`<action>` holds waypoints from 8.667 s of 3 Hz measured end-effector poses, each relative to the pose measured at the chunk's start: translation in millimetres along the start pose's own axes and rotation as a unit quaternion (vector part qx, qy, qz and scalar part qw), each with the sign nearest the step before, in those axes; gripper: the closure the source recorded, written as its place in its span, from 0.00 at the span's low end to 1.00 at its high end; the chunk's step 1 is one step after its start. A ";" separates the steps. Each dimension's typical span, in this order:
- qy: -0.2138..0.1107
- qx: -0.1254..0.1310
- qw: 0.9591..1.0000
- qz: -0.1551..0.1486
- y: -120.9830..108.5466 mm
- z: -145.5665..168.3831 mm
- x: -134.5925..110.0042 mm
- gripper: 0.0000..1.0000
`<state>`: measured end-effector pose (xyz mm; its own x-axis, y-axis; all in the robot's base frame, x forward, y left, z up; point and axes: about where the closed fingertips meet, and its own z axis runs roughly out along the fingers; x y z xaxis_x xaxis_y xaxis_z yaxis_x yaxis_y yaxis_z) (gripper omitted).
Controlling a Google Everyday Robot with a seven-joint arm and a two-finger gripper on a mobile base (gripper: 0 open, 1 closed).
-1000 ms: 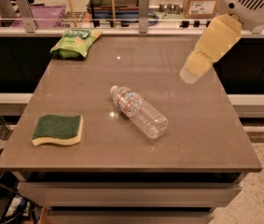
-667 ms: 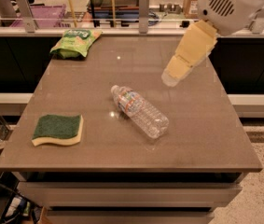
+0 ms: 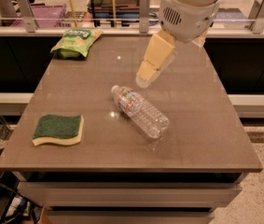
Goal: Move water bottle near green rice chip bag
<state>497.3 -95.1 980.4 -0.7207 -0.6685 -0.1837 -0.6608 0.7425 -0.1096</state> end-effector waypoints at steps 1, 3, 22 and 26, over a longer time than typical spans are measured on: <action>0.019 -0.003 1.000 0.019 5.2 24.5 -16.2 0.00; 0.036 -0.009 0.997 0.063 29.5 67.1 -34.3 0.00; -0.297 0.044 0.952 0.068 -46.8 -16.6 -148.0 1.00; -0.434 0.030 0.900 -0.014 -68.8 -17.2 -272.2 1.00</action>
Offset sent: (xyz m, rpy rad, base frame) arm 0.0061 0.0402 -0.0645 -0.0737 0.1509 -0.1422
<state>735.3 35.1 1054.7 -0.2512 -0.4215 -0.8713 -0.6448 0.7443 -0.1742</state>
